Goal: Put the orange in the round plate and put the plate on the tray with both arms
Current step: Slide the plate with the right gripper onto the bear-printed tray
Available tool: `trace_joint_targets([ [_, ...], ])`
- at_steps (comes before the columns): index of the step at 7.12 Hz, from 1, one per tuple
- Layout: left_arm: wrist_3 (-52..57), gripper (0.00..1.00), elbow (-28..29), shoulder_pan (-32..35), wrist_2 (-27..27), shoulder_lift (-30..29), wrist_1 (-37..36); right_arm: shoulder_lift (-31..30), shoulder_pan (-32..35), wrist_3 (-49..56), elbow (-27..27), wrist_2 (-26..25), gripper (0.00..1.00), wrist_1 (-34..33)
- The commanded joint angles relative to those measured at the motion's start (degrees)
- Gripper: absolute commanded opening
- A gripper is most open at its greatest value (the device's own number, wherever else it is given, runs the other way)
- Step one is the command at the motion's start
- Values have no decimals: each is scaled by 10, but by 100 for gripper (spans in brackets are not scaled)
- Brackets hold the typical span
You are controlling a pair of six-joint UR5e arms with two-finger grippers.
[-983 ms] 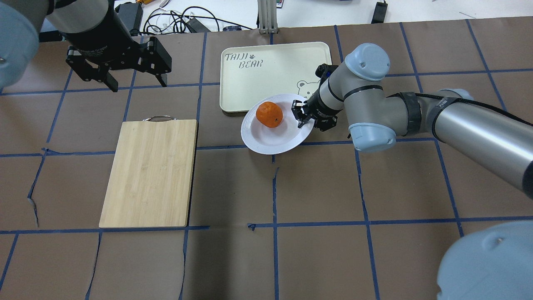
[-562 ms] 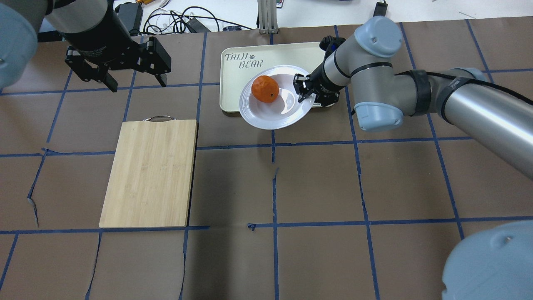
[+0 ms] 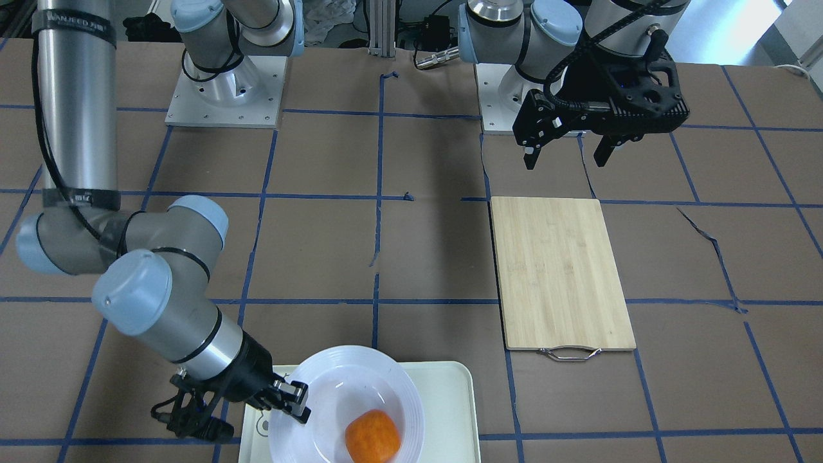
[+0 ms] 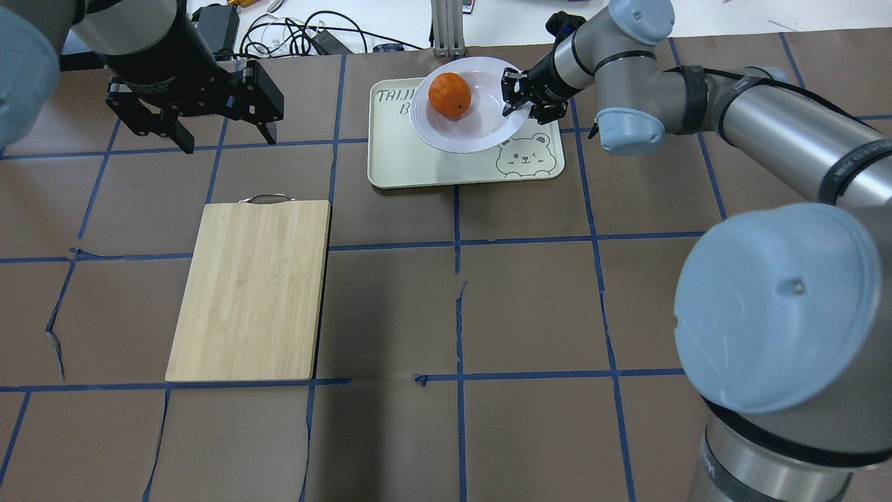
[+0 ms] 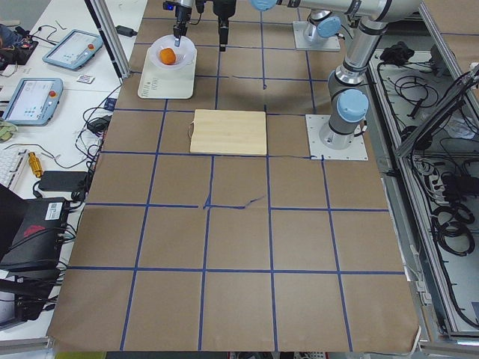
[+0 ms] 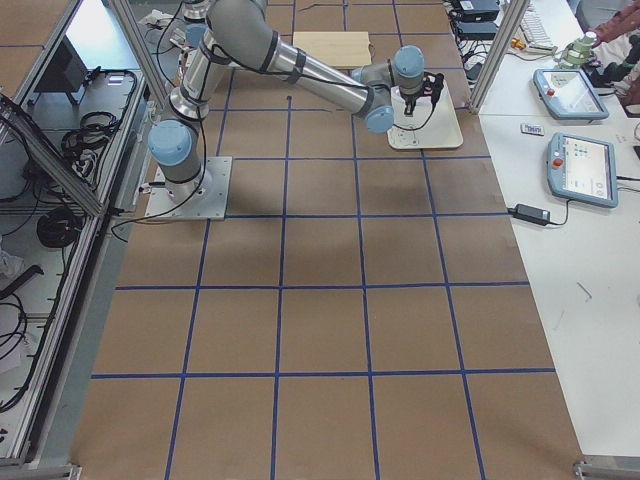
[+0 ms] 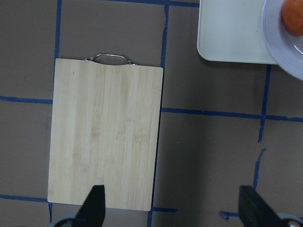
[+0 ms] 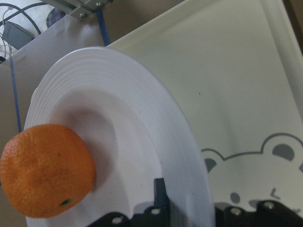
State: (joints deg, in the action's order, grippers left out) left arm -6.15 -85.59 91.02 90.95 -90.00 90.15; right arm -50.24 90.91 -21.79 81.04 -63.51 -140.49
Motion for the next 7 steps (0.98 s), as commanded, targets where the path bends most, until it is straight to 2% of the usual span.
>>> trace_joint_targets([
  [1,0,100,0,-1,-1,0,0,68,0,1,-61,-6,0,0],
  [3,0,100,0,-1,-1,0,1,80,0,-28,-65,-25,0,2],
  [4,0,100,0,-1,-1,0,2,79,0,-34,-62,-28,35,6],
  [5,0,100,0,-1,0,0,2,78,0,-43,-65,-67,97,7],
  [6,0,100,0,-1,-1,0,2,63,0,-37,-65,-87,100,21],
  [7,0,100,0,-1,-1,0,2,46,0,-15,-69,-94,100,69],
])
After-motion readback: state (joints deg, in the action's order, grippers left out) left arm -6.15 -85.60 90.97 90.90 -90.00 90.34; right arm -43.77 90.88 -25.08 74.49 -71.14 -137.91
